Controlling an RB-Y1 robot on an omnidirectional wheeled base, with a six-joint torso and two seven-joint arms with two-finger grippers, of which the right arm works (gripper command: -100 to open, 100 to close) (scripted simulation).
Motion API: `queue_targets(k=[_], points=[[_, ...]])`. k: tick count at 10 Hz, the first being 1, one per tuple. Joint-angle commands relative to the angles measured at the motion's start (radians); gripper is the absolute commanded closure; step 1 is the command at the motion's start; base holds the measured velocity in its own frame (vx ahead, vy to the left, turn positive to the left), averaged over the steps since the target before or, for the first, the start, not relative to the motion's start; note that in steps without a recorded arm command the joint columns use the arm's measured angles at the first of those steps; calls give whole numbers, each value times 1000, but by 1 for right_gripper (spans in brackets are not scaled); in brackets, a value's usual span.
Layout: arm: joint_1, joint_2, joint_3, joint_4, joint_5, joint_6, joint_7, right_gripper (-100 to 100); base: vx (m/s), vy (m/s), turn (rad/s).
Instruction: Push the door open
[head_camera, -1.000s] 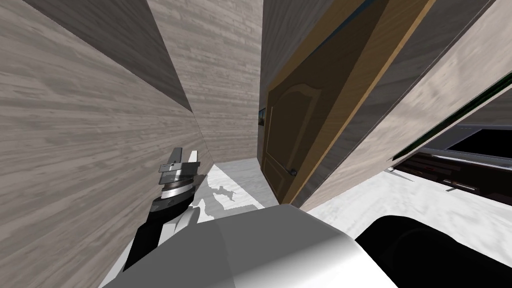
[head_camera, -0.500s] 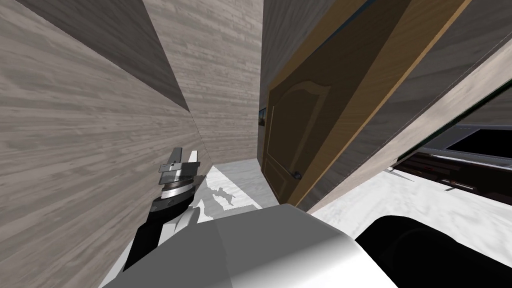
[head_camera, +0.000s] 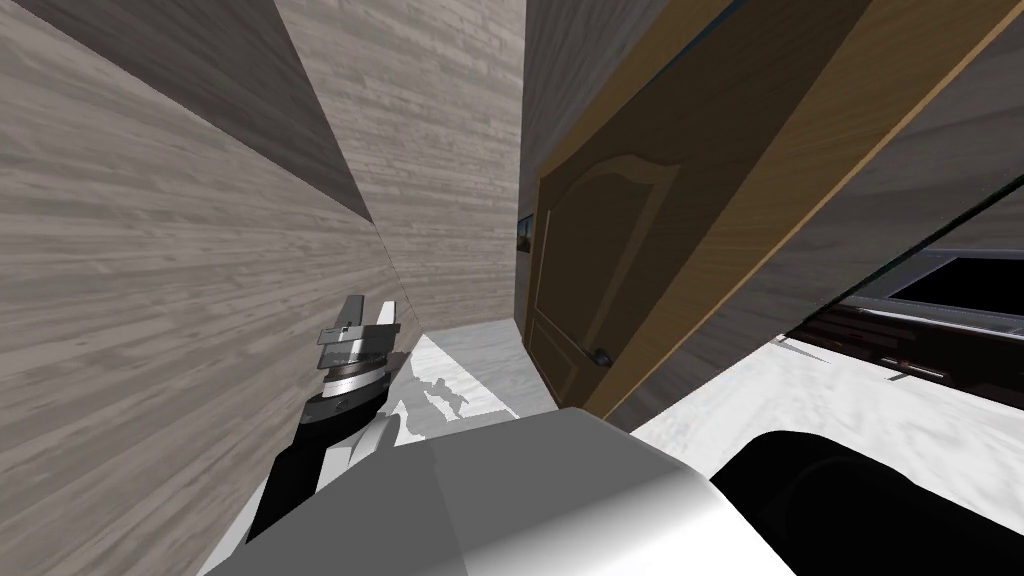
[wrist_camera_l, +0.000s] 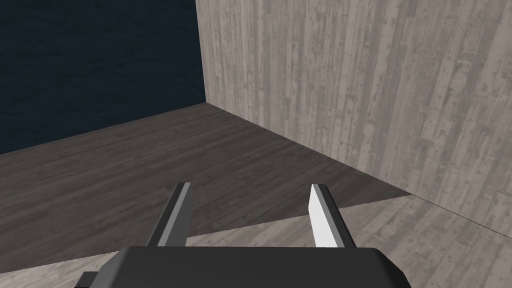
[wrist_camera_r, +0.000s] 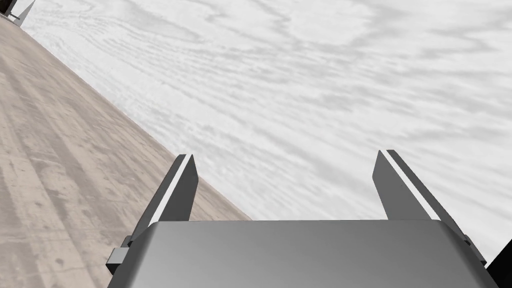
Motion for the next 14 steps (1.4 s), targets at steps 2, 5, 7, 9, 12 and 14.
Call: queue_targets(k=[2, 5, 7, 9, 12, 14], points=[[-5, 0, -3, 30, -48, -16, -29, -100, 102, 24, -21], [-6, 0, -6, 61, -104, -32, -61, -100, 98, 19, -21], [-6, 0, -8, 81, -140, -43, -82, -100, 102, 22, -22], [-7, 0, -10, 102, -177, -53, -103, -100, 96, 22, -22], [-8, 0, -13, 133, -232, -70, -135, -100, 96, 19, -21], [-9, -1, -15, 153, -268, -80, -156, -100, 85, 14, -23]])
